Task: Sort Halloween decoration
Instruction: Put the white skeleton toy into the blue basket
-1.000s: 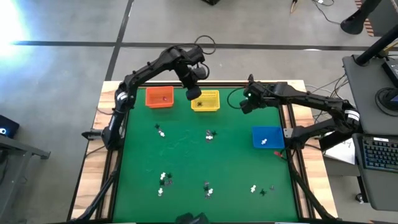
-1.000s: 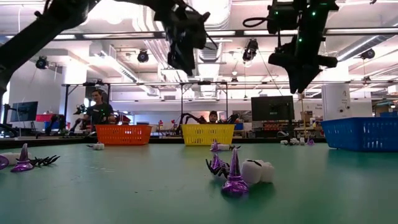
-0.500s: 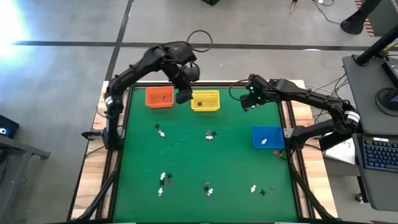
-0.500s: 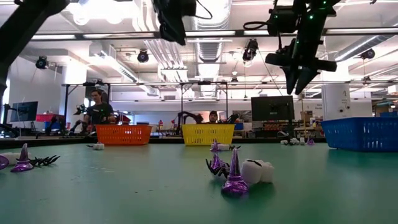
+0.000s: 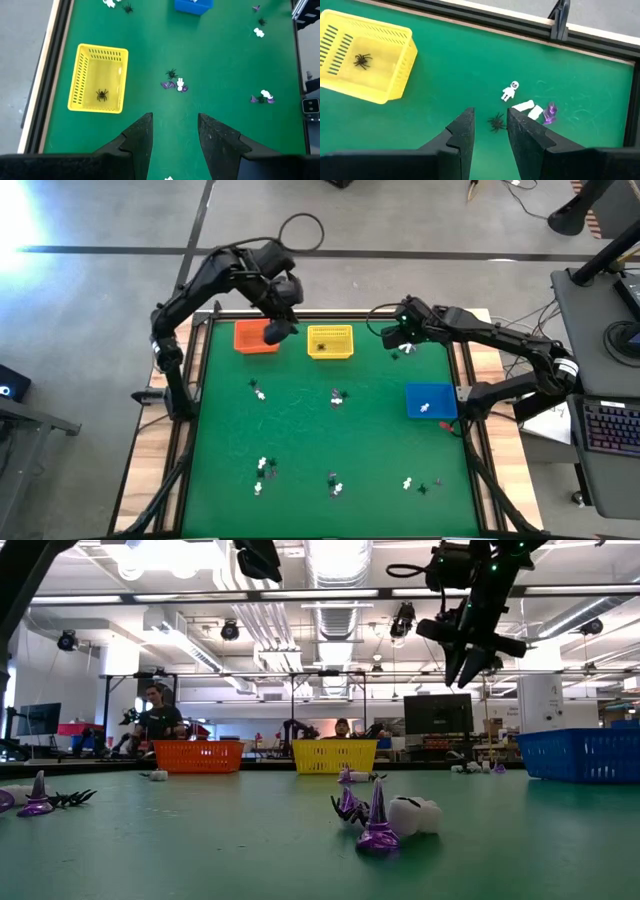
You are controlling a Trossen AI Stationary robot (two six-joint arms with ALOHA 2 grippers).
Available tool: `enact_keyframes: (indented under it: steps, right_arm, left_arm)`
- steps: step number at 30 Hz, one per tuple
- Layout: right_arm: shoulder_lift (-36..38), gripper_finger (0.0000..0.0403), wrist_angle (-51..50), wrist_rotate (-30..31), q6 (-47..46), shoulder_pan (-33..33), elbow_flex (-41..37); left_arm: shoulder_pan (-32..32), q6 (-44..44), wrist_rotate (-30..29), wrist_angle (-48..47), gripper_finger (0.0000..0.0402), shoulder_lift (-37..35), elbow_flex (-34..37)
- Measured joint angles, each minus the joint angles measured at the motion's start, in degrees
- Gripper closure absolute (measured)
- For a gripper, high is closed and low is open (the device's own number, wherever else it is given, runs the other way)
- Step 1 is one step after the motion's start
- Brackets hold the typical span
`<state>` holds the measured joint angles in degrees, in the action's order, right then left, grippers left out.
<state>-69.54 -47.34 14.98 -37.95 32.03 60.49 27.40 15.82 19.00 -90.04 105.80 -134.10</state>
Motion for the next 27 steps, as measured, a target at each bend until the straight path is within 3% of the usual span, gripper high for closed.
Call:
enact_keyframes:
  steps: [8, 13, 18, 27]
  right_arm:
    - [0.0, 0.0258, -0.1, 0.0, -1.1, 0.0, -1.1]
    - [0.0, 0.0226, 4.2, 2.3, -6.1, 0.4, -3.8]
    - [-3.0, 0.0221, 7.7, 3.7, -10.0, 1.4, -4.8]
    - [-14.5, 0.022, 7.5, 3.0, -7.5, 2.7, -1.5]
  left_arm:
    - [0.0, 0.0, 0.0, 0.0, 0.0264, -2.6, 1.4]
    - [0.0, 0.0, 0.0, 0.1, 0.0264, -6.3, 6.2]
    - [0.0, 0.0, 0.0, 5.0, 0.0264, -11.8, 15.5]
    - [0.0, -3.0, 0.0, 25.7, 0.0264, -23.5, 40.0]
